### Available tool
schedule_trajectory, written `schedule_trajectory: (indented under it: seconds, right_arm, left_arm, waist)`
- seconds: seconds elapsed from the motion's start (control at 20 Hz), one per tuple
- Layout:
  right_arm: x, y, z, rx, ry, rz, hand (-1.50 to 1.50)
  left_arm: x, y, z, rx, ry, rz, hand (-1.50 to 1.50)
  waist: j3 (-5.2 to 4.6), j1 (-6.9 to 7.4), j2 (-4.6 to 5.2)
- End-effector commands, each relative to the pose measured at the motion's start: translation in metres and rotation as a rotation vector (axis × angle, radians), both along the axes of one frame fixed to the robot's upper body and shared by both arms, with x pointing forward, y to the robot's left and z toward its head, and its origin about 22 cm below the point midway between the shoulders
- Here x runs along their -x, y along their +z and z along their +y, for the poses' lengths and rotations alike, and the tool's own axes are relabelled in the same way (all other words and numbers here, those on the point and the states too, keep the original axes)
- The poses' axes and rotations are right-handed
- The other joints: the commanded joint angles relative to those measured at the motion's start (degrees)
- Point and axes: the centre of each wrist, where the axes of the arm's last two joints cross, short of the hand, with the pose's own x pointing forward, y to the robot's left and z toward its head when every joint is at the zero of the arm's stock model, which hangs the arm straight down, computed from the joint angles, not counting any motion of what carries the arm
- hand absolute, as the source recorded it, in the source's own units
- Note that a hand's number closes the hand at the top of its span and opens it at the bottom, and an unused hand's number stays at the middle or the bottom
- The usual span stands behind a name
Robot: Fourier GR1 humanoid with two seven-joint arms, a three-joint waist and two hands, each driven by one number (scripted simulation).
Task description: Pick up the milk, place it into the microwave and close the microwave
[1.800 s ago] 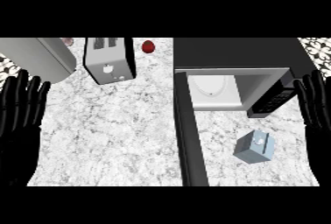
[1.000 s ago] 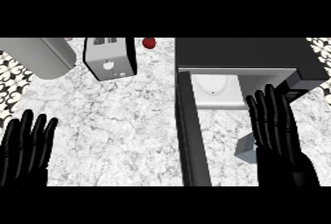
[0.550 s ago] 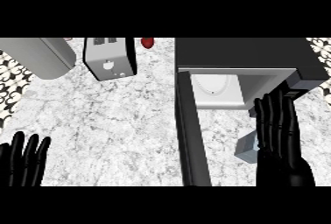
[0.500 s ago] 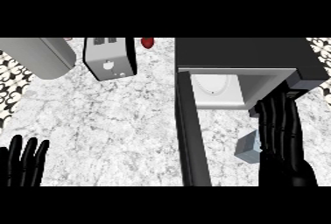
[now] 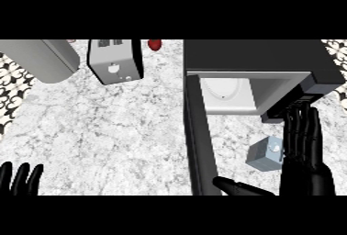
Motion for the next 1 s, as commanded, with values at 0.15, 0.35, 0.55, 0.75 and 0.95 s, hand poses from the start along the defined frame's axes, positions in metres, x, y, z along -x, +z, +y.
schedule_trajectory:
  seconds: [0.15, 0.35, 0.55, 0.75, 0.95]
  right_arm:
    - [0.002, -0.038, -0.020, 0.002, -0.056, 0.045, -1.50]
    - [0.012, -0.063, -0.049, -0.007, -0.099, 0.064, -1.50]
    - [0.016, -0.089, -0.072, -0.016, -0.141, 0.096, -1.50]
    - [0.009, -0.108, -0.076, -0.006, -0.148, 0.096, -1.50]
    - [0.024, -0.137, -0.077, -0.003, -0.131, 0.128, -1.50]
  left_arm:
    - [-0.002, -0.008, 0.004, 0.003, 0.013, -0.003, -1.50]
    - [0.008, -0.006, 0.005, -0.003, -0.004, 0.005, -1.50]
    - [0.020, -0.003, 0.010, -0.001, -0.006, -0.008, -1.50]
    - [0.028, -0.008, 0.021, -0.001, 0.016, -0.012, -1.50]
    - [0.019, -0.008, 0.002, 0.002, 0.011, -0.001, -1.50]
  waist:
    - [0.00, -0.27, 0.03]
    - [0.01, -0.26, -0.03]
    - [0.02, -0.04, -0.07]
    - [-0.01, 0.22, -0.04]
    - [0.02, -0.16, 0.03]
